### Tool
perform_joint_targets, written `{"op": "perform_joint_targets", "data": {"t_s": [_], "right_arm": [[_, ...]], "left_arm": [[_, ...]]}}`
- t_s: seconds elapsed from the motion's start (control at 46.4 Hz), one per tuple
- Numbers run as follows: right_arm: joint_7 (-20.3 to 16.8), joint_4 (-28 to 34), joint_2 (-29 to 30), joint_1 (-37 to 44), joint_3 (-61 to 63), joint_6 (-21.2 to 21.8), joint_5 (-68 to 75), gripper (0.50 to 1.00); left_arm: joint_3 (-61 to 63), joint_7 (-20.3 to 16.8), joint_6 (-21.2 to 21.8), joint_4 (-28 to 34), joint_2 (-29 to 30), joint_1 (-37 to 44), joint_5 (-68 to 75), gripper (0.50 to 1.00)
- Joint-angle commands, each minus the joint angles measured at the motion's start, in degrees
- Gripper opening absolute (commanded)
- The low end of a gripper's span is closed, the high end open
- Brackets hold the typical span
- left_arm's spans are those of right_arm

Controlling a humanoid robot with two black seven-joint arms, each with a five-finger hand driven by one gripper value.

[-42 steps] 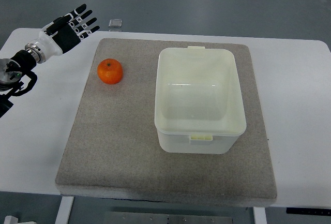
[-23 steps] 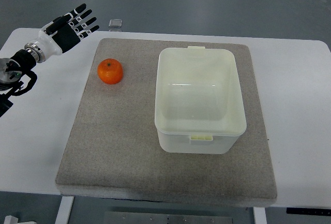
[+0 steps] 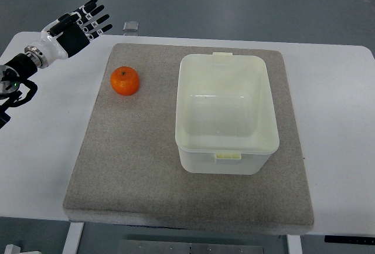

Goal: Put orange in box with left hand
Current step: 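Move the open left hand forward toward the orange, then lower the left hand over the orange and curl fingers around it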

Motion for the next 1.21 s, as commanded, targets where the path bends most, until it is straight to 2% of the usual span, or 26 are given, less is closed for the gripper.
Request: {"op": "perform_joint_targets", "data": {"t_s": [0.0,0.172,0.344,0.603,0.818,0.904,1.055,1.184], "right_arm": [[0.0,0.0,0.0,0.0,0.0,0.0,0.0,0.944],[0.0,0.0,0.0,0.0,0.0,0.0,0.0,0.944],[0.0,0.0,0.0,0.0,0.0,0.0,0.0,0.944],[0.0,0.0,0.0,0.0,0.0,0.0,0.0,0.944],[0.0,0.0,0.0,0.0,0.0,0.0,0.0,0.944],[0.0,0.0,0.0,0.0,0.0,0.0,0.0,0.944],[0.0,0.0,0.0,0.0,0.0,0.0,0.0,0.944],[0.0,0.0,0.0,0.0,0.0,0.0,0.0,0.944]], "left_arm": [[-0.1,0.0,-2.4,0.3,0.5,-0.5,7.4,0.994],[-0.1,-0.7,-2.4,0.2,1.9,-2.1,18.6,0.992],[0.0,-3.2,-2.4,-1.0,3.7,-4.3,31.7,0.992],[0.0,-10.7,-2.4,-9.7,6.4,-5.0,58.1,0.992],[0.1,-15.2,-2.3,-11.2,7.6,-6.7,78.9,0.992],[0.1,-15.8,-0.5,-11.5,7.2,-7.6,85.7,0.992],[1.5,-15.9,6.6,-13.5,6.5,-7.6,96.2,0.992],[7.2,-15.9,10.9,-14.2,4.6,-8.9,102.5,0.992]]}}
